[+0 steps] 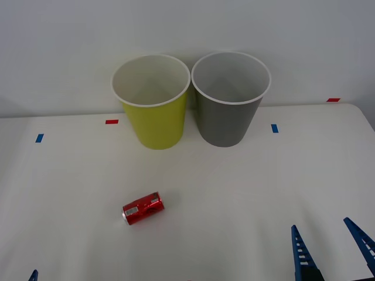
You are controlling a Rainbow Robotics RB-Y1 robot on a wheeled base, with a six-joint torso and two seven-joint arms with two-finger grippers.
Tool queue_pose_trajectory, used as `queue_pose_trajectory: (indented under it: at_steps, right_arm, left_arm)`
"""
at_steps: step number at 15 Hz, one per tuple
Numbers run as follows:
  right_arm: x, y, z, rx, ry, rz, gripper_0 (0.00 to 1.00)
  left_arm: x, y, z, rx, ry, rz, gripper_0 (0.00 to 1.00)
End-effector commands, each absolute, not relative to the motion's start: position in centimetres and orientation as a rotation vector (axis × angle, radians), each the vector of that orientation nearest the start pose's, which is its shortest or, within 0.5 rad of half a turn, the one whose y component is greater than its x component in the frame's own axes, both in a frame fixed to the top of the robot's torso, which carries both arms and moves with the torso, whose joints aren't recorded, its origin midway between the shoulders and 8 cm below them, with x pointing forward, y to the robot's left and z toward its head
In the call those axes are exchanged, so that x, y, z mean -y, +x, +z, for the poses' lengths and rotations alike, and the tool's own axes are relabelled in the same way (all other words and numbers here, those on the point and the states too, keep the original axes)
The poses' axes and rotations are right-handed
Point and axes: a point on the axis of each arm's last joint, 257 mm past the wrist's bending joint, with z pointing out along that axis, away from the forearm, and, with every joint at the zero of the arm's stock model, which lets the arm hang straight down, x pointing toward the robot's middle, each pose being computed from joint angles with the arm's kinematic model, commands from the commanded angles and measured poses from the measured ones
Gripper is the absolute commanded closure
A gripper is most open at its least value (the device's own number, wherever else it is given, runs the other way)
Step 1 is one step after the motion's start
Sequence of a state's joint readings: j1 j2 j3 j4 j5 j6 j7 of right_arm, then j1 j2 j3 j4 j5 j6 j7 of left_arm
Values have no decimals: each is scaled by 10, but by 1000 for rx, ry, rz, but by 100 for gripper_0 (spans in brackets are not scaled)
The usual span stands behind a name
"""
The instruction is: Put cans in the gray bin and PET bottles in the light green bin.
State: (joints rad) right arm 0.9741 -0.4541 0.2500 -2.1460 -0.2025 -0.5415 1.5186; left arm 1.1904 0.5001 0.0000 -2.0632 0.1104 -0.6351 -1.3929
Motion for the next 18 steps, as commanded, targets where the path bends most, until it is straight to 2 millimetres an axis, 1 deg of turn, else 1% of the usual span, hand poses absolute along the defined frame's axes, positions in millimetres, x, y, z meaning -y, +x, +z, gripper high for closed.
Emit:
queue_pose_trajectory:
  at_steps: [1, 18]
  right_arm:
    - [244, 257, -203, -1494, -73, 144, 0]
    - [244, 257, -203, -1494, -73, 144, 0]
  left_arm:
    - [-343, 189, -232, -1650, 155, 75, 0]
    - [-343, 189, -232, -1650, 155, 75, 0]
